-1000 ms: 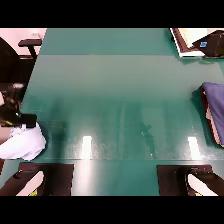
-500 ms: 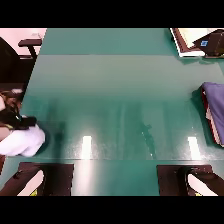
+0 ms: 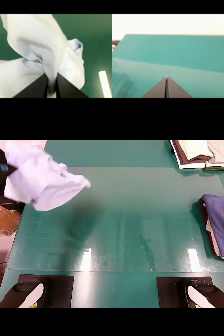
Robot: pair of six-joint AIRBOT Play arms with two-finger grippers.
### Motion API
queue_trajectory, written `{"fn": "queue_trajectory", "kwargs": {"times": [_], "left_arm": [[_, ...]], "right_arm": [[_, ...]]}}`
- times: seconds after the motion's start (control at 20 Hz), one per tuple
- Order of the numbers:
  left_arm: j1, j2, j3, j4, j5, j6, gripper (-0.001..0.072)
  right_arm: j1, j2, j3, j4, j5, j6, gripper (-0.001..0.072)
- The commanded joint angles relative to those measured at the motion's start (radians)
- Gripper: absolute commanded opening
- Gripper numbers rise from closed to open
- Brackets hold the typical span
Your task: Fold the shirts.
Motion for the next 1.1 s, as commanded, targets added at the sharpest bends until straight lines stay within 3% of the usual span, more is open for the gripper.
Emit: {"fn": "queue_trajectory", "kwargs": {"times": [0.0,0.25,0.4,0.45,0.5,0.55,0.7,1.05], "left_arm": [[-0.173,-0.043,0.063,-0.060,0.108,0.001,0.0026],[-0.505,-0.328,0.063,0.007,-0.002,0.015,0.0027],[-0.680,-0.520,0.063,0.003,-0.039,0.109,0.0033],[-0.710,-0.565,0.063,-0.004,-0.023,0.114,0.0189],[-0.726,-0.596,0.063,-0.005,-0.002,0.114,0.0521],[-0.724,-0.613,0.063,0.000,0.027,0.113,0.0604],[-0.632,-0.608,0.064,0.014,0.098,0.112,0.0607],[-0.347,-0.652,-0.080,0.001,0.127,0.050,0.0607]], "right_arm": [[0.000,0.006,0.000,-0.001,-0.047,0.000,0.0016],[0.001,0.006,0.000,-0.001,-0.040,0.000,0.0016],[0.001,0.006,0.000,-0.001,-0.025,0.000,0.0015],[0.001,0.006,0.000,-0.001,-0.019,0.000,0.0016],[0.001,0.006,0.000,-0.001,-0.012,0.000,0.0016],[0.001,0.006,0.000,-0.002,-0.006,0.000,0.0017],[0.000,0.006,0.000,-0.003,0.016,0.000,0.0016],[0.001,0.006,-0.001,-0.003,0.039,0.000,0.0016]]}}
